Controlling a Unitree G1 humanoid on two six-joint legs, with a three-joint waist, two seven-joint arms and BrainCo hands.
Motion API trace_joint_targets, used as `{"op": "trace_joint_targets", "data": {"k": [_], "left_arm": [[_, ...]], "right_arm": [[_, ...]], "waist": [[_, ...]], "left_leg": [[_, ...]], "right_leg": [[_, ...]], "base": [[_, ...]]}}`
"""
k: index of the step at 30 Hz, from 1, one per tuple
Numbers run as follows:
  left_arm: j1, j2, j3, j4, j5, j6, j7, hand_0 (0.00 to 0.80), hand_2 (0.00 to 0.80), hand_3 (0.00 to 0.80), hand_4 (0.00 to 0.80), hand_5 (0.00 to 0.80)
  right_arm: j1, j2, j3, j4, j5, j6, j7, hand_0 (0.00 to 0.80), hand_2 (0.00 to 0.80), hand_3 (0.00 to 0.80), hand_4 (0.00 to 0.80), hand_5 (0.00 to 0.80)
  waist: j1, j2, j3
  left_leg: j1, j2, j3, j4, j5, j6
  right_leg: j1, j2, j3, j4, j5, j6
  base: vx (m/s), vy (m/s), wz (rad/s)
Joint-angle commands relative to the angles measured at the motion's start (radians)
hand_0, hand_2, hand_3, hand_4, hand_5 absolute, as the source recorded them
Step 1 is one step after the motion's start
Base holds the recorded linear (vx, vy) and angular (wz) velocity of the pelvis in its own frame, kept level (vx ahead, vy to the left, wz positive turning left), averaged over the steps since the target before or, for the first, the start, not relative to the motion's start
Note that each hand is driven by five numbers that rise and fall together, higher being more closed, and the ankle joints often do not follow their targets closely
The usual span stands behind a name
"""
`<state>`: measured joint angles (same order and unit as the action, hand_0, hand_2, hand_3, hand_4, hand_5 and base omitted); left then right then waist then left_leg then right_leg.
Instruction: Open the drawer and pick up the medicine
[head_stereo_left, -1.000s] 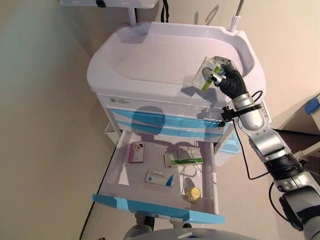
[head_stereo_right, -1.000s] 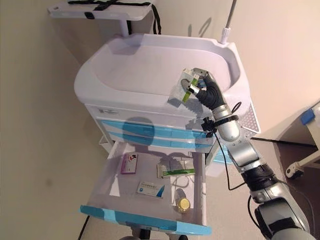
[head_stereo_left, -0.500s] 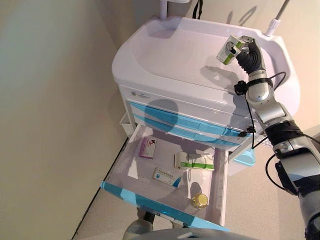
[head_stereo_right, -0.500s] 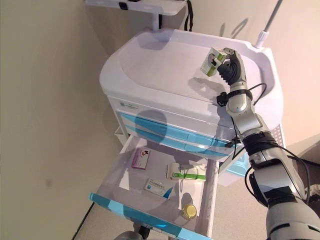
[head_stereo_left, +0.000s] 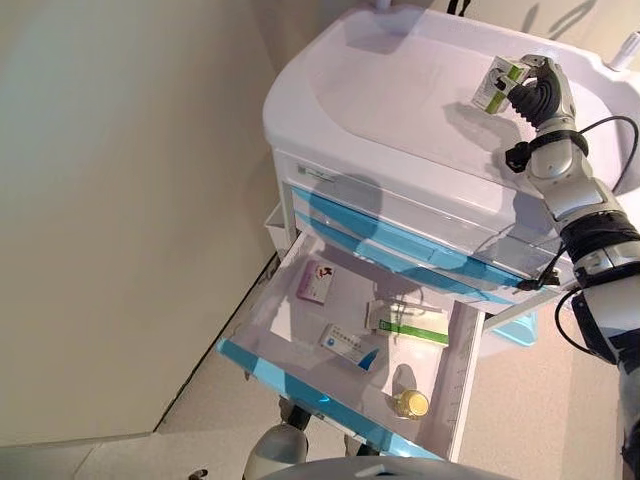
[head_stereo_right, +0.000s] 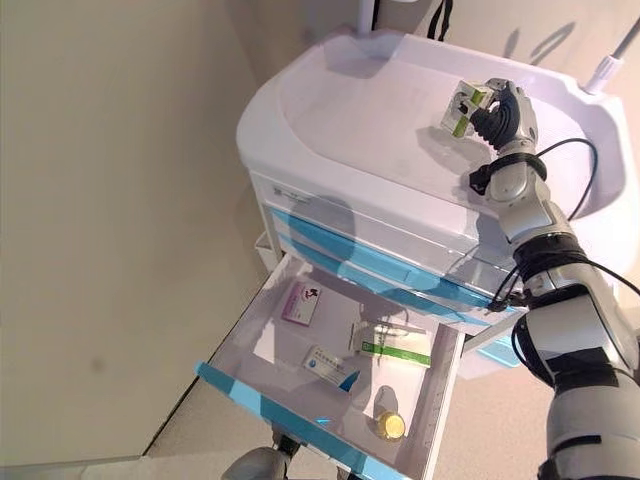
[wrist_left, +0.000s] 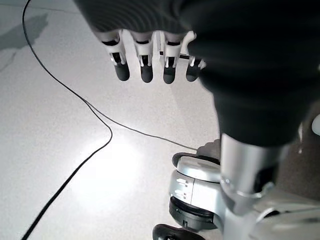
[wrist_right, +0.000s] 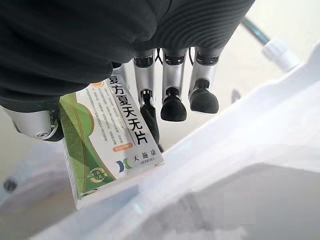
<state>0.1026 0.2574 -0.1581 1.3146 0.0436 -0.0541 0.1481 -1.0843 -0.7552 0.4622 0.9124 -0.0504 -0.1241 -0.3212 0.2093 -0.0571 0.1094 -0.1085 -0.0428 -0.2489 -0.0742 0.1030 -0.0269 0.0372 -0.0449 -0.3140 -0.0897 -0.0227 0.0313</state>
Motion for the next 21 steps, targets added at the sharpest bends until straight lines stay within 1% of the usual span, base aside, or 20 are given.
{"op": "trace_joint_targets", "data": {"k": [1, 10, 21], "left_arm": [[-0.041, 0.037, -0.038, 0.053, -0.026, -0.005, 0.0, 0.0, 0.0, 0.0, 0.0, 0.0], [-0.043, 0.027, -0.04, 0.057, -0.022, -0.004, -0.006, 0.0, 0.0, 0.0, 0.0, 0.0], [-0.041, 0.019, -0.037, 0.054, -0.018, -0.007, -0.019, 0.0, 0.0, 0.0, 0.0, 0.0]], "right_arm": [[-0.088, -0.043, 0.074, -0.021, -0.031, -0.013, 0.019, 0.8, 0.8, 0.8, 0.8, 0.8], [-0.063, -0.003, 0.099, -0.016, -0.054, -0.013, 0.053, 0.8, 0.8, 0.8, 0.8, 0.8], [0.004, -0.008, 0.1, -0.077, -0.078, -0.015, 0.084, 0.8, 0.8, 0.8, 0.8, 0.8]], "waist": [[0.016, -0.044, -0.02], [0.005, -0.043, -0.024], [-0.007, -0.036, -0.021]], "left_leg": [[0.014, -0.061, 0.014, 0.031, -0.057, 0.032], [0.017, -0.059, 0.023, 0.03, -0.061, 0.032], [0.022, -0.058, 0.028, 0.027, -0.062, 0.032]], "right_leg": [[-0.067, -0.06, 0.015, 0.082, 0.059, 0.073], [-0.071, -0.061, 0.026, 0.085, 0.06, 0.073], [-0.071, -0.063, 0.03, 0.086, 0.061, 0.073]], "base": [[0.0, 0.0, 0.0], [0.0, 0.0, 0.0], [0.0, 0.0, 0.0]]}}
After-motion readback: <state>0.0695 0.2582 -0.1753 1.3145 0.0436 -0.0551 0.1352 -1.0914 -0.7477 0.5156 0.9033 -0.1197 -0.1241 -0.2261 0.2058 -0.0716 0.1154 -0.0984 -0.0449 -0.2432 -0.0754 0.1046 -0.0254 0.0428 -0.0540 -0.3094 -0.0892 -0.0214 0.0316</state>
